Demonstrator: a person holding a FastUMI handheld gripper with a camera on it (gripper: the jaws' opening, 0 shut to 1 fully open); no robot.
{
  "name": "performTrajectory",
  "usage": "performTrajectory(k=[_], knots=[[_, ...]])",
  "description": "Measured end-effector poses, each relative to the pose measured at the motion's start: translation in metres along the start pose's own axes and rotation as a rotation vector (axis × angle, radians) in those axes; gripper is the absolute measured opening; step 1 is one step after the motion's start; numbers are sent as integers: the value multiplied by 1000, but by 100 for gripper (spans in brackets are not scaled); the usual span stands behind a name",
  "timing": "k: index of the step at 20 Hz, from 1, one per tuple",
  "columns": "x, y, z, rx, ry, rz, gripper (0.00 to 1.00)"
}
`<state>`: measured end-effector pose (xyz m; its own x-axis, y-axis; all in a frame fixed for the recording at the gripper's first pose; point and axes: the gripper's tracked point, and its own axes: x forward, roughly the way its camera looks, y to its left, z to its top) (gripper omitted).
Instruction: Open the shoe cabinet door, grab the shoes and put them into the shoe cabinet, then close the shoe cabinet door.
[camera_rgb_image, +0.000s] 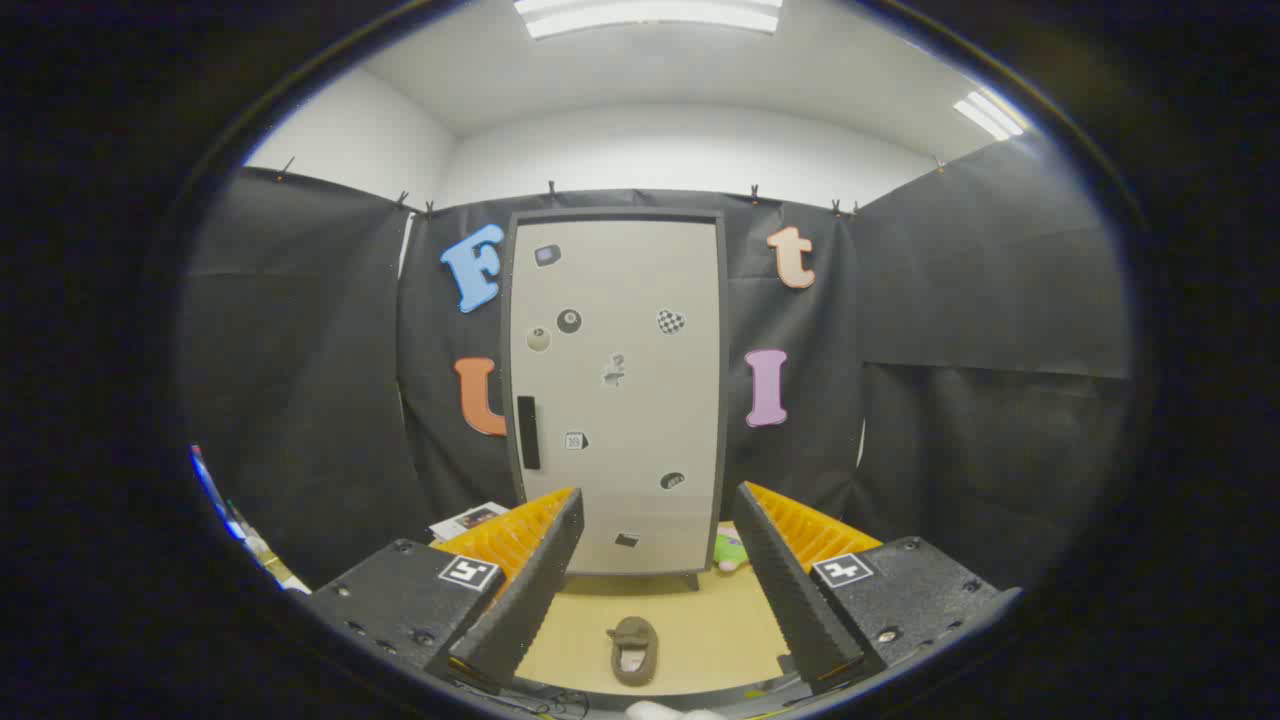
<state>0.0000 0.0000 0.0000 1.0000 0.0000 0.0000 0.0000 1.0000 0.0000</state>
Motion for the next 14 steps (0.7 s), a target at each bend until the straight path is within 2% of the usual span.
performTrajectory(k=[14], knots=[[7, -5, -2, 22, 14, -22, 99]])
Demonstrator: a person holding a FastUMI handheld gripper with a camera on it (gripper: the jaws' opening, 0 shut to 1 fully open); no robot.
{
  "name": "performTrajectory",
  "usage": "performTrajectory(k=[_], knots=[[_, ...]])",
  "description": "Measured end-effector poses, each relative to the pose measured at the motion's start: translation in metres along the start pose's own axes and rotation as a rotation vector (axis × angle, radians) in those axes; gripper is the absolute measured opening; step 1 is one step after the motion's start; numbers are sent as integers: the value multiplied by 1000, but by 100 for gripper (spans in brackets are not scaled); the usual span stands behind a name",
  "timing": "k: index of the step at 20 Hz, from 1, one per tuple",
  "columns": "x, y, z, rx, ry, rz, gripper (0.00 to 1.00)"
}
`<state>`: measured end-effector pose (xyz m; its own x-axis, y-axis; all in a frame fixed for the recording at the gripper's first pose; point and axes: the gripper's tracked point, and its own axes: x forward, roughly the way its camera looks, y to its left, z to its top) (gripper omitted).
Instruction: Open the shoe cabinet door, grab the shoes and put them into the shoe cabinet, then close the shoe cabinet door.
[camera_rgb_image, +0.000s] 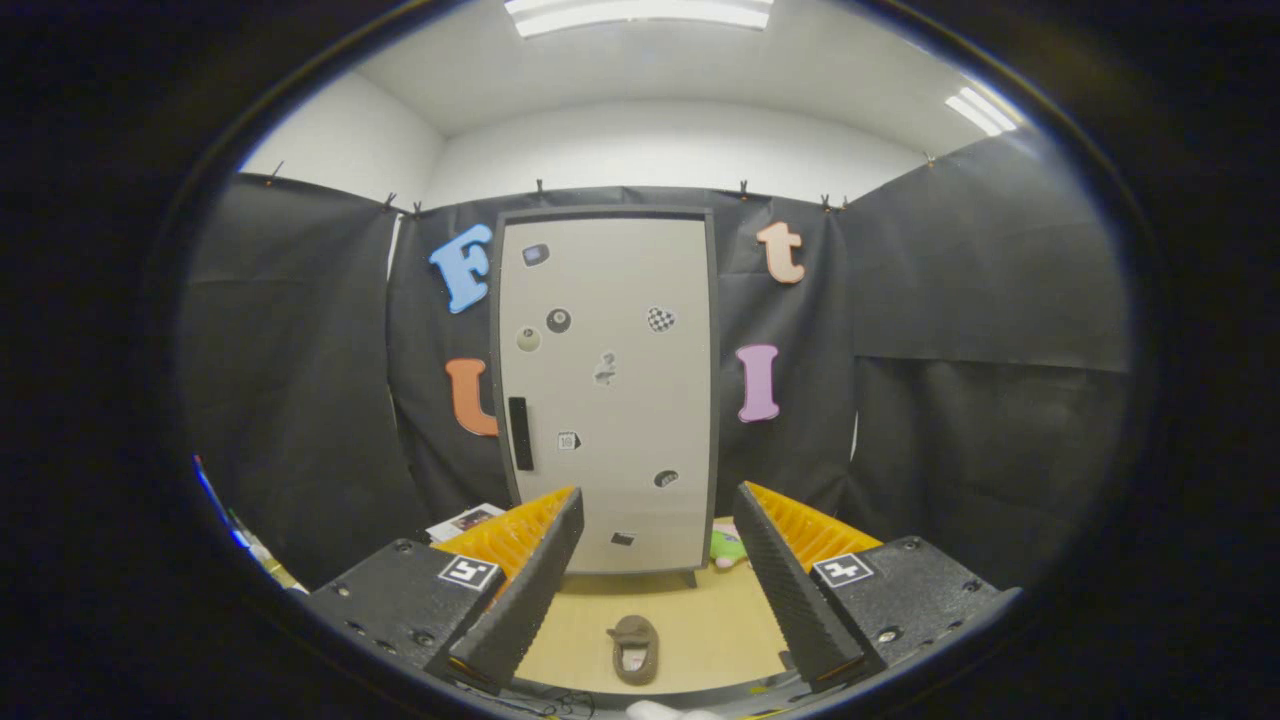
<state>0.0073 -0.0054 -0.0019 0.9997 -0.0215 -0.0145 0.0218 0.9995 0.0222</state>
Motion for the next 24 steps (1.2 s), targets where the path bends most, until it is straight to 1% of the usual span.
performTrajectory(k=[6, 10, 14, 18, 20, 24], knots=[[27, 9, -10, 1, 22, -3, 99], [61, 29, -17, 0, 35, 14, 99], [108, 59, -33, 6, 60, 58, 99], [162, 90, -50, 5, 91, 120, 99], [182, 112, -55, 0, 93, 151, 99], [227, 146, -58, -14, 78, 180, 99]])
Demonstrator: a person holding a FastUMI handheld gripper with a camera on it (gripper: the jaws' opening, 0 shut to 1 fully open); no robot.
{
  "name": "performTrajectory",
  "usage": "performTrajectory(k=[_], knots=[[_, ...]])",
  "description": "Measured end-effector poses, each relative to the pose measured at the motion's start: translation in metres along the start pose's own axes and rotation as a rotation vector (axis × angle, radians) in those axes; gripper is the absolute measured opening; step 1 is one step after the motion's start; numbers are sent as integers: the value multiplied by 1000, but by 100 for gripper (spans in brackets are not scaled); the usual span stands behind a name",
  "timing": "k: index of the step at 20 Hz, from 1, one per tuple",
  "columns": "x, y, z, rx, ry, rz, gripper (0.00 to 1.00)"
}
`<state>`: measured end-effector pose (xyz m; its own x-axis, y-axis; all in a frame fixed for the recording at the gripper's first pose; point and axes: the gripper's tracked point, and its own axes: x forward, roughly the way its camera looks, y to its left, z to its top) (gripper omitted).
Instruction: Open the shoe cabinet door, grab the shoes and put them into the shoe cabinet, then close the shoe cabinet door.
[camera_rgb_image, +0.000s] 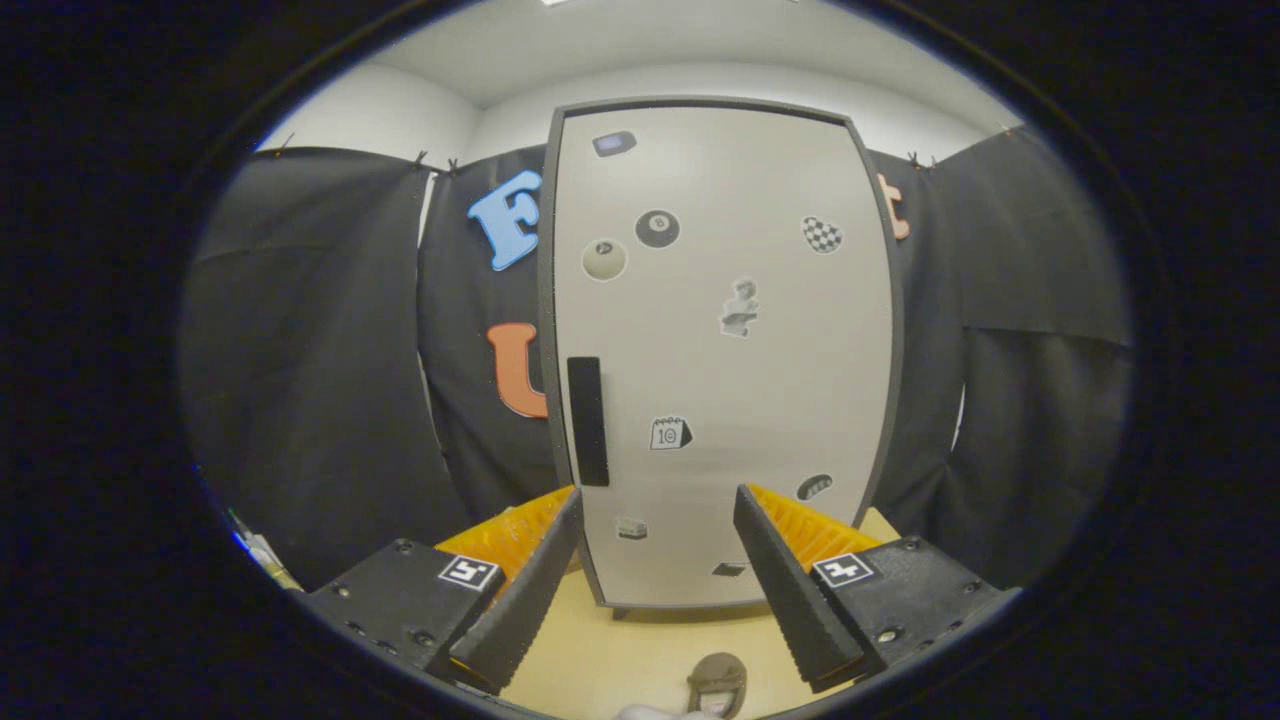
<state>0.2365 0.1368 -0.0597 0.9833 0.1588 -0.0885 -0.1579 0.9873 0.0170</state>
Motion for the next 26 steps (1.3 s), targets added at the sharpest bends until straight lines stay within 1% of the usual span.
performTrajectory(k=[6, 11, 15, 16, 17, 19, 23, 24, 26], knots=[[79, 33, -1, -3, 1, 39, 99], [125, 52, -2, -4, 9, 47, 99], [147, 58, -2, -4, 22, 37, 93], [150, 58, 1, -3, 17, 30, 83], [151, 57, 3, -8, 11, 22, 78], [156, 57, 3, -8, 13, 14, 67], [156, 51, 6, 35, 10, -26, 51], [157, 51, 5, 30, 13, -25, 41], [157, 49, 5, 10, 25, -25, 39]])
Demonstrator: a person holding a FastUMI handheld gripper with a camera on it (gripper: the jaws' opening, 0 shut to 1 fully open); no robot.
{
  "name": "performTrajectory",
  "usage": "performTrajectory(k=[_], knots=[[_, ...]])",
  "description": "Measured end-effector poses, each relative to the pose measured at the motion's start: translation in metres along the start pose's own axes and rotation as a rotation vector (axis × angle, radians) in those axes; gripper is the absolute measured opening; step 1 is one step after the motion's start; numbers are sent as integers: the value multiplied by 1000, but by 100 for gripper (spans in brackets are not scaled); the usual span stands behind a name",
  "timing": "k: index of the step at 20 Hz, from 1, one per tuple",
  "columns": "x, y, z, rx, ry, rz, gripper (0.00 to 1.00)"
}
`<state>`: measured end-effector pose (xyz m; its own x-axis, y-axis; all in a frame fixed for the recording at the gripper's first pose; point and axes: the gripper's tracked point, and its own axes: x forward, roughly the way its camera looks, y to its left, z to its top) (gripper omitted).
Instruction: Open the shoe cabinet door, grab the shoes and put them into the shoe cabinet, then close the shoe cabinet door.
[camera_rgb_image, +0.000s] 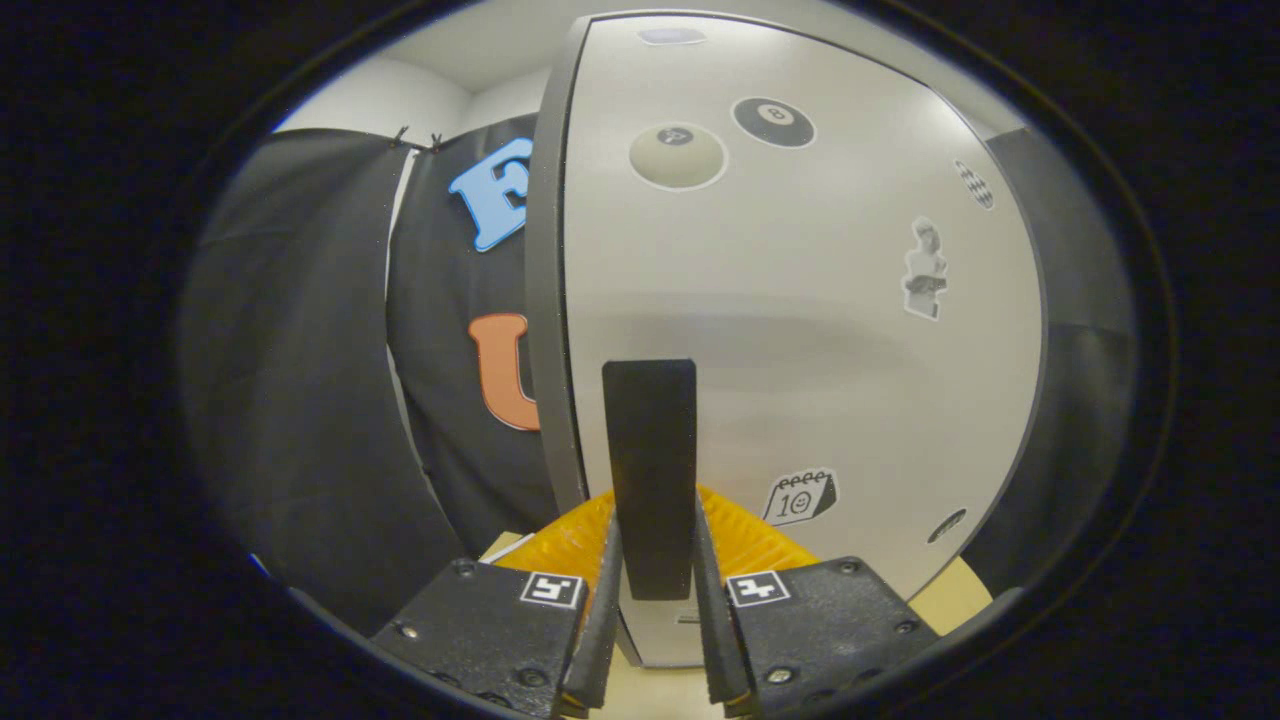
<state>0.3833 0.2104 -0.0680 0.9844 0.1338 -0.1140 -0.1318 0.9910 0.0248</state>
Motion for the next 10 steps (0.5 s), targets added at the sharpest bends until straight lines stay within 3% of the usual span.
performTrajectory(k=[6, 10], knots=[[-13, -1, -4, -9, 40, 67, 32], [-52, -1, -7, -12, 49, 111, 30]])
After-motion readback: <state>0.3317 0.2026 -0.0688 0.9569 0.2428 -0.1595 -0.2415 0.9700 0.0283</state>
